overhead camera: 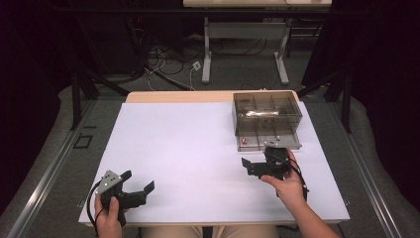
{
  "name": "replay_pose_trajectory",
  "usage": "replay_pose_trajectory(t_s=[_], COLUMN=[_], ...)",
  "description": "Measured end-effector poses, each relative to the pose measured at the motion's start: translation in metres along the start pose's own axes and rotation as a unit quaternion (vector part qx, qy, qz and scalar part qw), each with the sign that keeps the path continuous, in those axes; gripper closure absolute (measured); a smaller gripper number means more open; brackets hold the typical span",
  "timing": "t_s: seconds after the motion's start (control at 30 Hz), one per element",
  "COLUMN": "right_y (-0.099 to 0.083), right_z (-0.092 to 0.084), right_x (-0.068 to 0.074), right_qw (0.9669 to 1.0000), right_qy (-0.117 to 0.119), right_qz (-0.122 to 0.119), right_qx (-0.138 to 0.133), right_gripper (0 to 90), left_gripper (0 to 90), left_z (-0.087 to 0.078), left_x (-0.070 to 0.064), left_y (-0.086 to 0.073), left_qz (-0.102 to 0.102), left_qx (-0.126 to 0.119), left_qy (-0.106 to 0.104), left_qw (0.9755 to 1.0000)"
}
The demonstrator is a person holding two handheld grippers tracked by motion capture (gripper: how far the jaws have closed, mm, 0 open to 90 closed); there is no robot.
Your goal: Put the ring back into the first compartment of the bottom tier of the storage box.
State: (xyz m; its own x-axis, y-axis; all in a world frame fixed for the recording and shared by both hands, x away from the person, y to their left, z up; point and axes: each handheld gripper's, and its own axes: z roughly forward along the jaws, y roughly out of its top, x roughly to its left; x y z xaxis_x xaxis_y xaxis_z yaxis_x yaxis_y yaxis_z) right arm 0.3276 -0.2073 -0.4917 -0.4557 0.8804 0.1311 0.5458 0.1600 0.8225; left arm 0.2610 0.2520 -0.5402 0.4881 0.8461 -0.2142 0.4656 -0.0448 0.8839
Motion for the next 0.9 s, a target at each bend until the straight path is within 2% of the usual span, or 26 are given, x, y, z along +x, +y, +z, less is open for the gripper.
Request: replay_pose_trajectory(t_s=[0.2,0.43,0.67,0.73,0.8,0.83,0.9], right_y=[-0.015,-0.036,-0.050,-0.056,-0.057,-0.061,-0.065], right_z=[-0.010,-0.024,-0.033,-0.037,-0.039,-0.041,-0.042], right_x=[-0.004,-0.013,-0.021,-0.025,-0.027,-0.030,-0.033], right_qw=[1.0000,0.9998,0.9993,0.9987,0.9987,0.9980,0.9975], right_qy=[-0.002,-0.012,-0.025,-0.033,-0.035,-0.038,-0.046], right_qz=[-0.005,0.001,0.019,0.032,0.032,0.043,0.048], right_qx=[-0.006,-0.016,-0.019,-0.021,-0.021,-0.025,-0.025], right_gripper=[0.0,0.0,0.0,0.0,0.0,0.0,0.0], left_gripper=[0.1,0.1,0.1,0.1,0.1,0.1,0.1], left_z=[0.000,0.000,0.000,0.000,0.000,0.000,0.000], left_x=[0.000,0.000,0.000,0.000,0.000,0.000,0.000], left_y=[0.000,0.000,0.000,0.000,0.000,0.000,0.000], left_qz=[0.000,0.000,0.000,-0.001,-0.001,-0.001,-0.002], left_qx=[0.001,0.000,0.000,0.000,0.001,0.001,0.001], left_qy=[0.000,0.001,0.002,0.002,0.002,0.002,0.003], left_qw=[1.0000,1.0000,1.0000,1.0000,1.0000,1.0000,1.0000])
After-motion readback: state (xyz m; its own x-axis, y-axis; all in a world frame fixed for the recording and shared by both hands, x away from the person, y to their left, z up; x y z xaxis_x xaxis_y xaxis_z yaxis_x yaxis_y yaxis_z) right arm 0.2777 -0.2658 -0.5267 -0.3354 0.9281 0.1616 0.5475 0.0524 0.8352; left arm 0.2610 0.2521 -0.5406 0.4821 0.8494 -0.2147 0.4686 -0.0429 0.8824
